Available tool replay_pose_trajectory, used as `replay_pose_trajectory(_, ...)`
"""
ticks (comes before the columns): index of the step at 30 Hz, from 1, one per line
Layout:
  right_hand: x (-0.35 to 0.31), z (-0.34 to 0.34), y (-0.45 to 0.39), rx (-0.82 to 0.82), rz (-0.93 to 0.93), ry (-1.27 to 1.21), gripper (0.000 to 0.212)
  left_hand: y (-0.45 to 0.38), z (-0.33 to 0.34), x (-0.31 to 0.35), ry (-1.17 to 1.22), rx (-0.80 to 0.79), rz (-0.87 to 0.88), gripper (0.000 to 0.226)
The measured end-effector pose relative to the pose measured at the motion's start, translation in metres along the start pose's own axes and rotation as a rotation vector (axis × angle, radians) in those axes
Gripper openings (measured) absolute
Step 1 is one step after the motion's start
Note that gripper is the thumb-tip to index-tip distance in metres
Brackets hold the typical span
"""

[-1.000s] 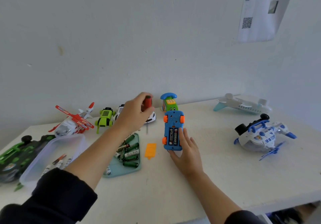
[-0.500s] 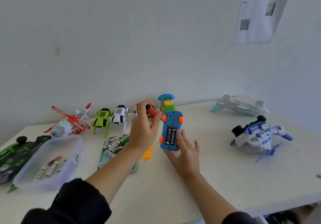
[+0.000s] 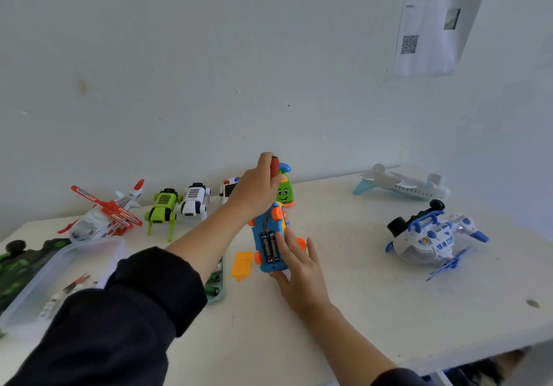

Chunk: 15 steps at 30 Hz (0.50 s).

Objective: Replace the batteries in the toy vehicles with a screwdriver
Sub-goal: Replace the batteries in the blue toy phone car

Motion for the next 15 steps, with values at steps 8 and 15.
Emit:
replay_pose_trajectory(8,0.016,-0.001,-0.005,0.001,0.168,-0.077,0.067,0.006,-0.028,0.005,0.208,0.279,0.028,0.021)
replay_pose_trajectory(15,0.019,-0.002,-0.005,0.025,0.202,-0.121,0.071,0.052,0.015,0.008,-0.045,-0.126,0.193,0.012)
Point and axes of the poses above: each hand's wrist, its own y-axis away from the middle knuckle, its own z-axis out of the palm, x = y × z, the point moved 9 cm from there along -y, towards the middle knuckle, and after that the axes turned 10 degrees about z, right-handed, at the moved point
